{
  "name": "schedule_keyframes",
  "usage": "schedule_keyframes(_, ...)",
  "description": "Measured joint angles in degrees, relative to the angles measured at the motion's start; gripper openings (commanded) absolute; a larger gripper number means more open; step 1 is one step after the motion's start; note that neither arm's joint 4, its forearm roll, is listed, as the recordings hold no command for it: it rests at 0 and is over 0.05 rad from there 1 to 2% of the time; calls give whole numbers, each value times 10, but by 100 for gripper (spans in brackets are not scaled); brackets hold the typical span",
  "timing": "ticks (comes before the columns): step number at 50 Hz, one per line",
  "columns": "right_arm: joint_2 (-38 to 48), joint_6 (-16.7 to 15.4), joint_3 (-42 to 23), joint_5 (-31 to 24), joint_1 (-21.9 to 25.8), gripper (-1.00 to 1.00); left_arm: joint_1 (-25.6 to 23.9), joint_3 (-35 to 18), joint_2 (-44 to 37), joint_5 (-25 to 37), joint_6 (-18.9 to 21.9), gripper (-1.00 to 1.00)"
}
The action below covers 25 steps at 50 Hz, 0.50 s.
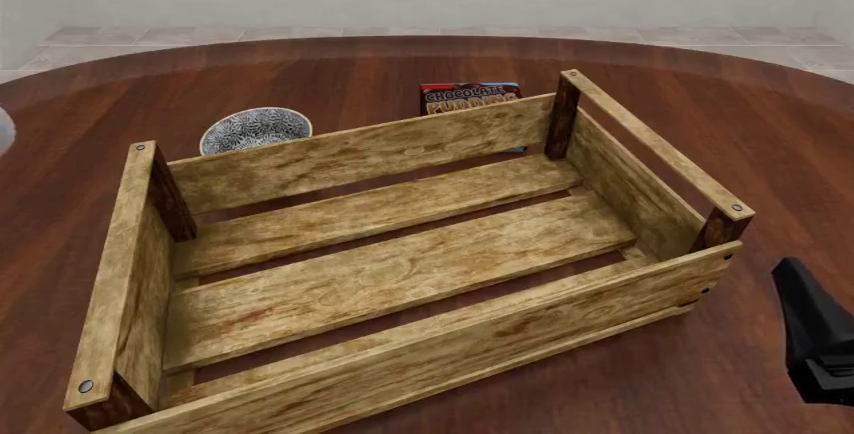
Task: Pick up the salad dressing and put it in the tray.
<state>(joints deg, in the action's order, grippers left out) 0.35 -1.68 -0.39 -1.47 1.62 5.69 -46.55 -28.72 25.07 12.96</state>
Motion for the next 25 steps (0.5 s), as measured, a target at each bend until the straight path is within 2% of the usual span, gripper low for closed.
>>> schedule_keyframes(25, -1, 2, 0, 2, -1, 100, -150, -47, -79, -34, 17, -100)
